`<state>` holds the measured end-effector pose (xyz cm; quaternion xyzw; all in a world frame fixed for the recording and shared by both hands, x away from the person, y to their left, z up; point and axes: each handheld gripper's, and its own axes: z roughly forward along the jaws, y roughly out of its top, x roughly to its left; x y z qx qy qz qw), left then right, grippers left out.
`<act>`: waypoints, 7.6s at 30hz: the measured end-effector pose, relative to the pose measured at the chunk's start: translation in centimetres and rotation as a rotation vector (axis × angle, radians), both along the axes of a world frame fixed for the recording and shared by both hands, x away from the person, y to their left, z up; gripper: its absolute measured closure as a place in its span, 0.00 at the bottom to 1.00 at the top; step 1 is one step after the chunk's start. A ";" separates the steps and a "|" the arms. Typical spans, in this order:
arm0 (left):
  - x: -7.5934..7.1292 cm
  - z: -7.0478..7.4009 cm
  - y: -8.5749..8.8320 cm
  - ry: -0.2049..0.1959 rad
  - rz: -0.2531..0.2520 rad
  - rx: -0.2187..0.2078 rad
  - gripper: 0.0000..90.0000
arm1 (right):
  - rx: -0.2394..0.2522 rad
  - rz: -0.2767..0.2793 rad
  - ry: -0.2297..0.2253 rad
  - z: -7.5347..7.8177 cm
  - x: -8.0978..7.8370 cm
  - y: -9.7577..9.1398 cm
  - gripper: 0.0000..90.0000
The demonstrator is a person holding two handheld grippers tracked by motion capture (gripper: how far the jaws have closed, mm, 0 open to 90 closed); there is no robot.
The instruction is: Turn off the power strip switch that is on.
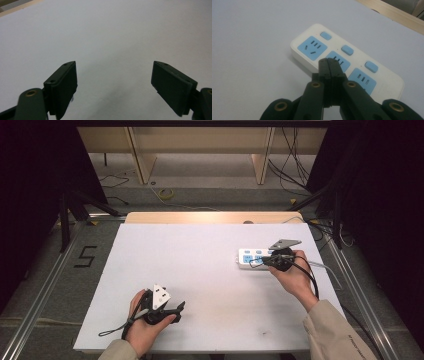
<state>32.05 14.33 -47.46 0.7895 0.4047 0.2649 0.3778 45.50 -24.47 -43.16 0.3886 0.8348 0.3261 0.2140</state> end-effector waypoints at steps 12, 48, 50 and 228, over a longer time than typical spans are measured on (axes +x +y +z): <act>0.0 0.0 0.0 -0.001 -0.001 -0.003 0.23 | -0.009 0.006 0.003 0.2 0.6 0.6 1.00; 0.0 0.0 0.0 -0.002 -0.001 -0.005 0.23 | -0.015 0.003 0.032 0.0 2.6 1.8 1.00; 0.0 0.0 0.0 -0.002 -0.001 -0.004 0.23 | -0.017 0.002 0.032 0.0 2.7 1.8 1.00; 0.0 -0.1 0.1 -0.003 -0.002 -0.001 0.24 | -0.014 -0.060 0.095 -1.5 7.4 5.0 1.00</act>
